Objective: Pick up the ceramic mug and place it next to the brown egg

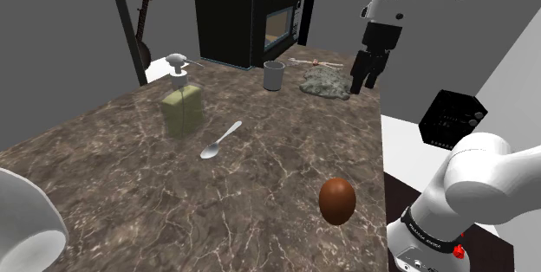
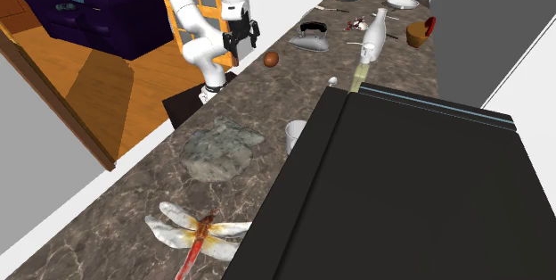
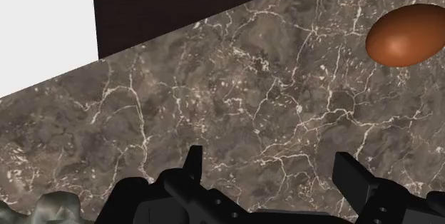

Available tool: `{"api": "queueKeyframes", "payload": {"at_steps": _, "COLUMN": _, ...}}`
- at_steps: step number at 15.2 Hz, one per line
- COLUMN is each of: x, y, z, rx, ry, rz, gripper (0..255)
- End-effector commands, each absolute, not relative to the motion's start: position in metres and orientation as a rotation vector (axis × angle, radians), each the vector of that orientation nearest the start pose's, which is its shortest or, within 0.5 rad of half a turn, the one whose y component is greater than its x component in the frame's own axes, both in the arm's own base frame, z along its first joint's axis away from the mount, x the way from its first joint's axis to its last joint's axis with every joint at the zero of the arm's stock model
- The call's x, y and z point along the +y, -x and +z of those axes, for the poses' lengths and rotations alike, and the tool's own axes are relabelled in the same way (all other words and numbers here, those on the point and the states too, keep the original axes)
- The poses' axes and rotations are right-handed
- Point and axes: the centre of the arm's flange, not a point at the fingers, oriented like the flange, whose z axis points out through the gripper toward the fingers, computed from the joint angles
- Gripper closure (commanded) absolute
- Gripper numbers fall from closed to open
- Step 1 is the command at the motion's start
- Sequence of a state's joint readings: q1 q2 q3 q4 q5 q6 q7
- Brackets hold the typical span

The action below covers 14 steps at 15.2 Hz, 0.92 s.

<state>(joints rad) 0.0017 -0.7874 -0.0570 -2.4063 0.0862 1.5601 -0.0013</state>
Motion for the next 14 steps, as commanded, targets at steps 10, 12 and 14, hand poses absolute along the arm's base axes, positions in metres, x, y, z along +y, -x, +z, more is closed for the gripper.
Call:
{"api": "queueKeyframes", "payload": {"at_steps": 10, "x": -0.027, "y": -0.417, "z": 0.544, "rx": -0.027, "ry": 3.070, "rz": 0.084, "gripper": 0}}
{"api": "queueKeyframes", "payload": {"at_steps": 12, "x": -0.030, "y": -0.443, "z": 0.539, "rx": -0.046, "ry": 3.082, "rz": 0.084, "gripper": 0}}
{"api": "queueKeyframes", "payload": {"at_steps": 14, "x": -0.032, "y": -0.468, "z": 0.534, "rx": -0.065, "ry": 3.095, "rz": 0.083, "gripper": 0}}
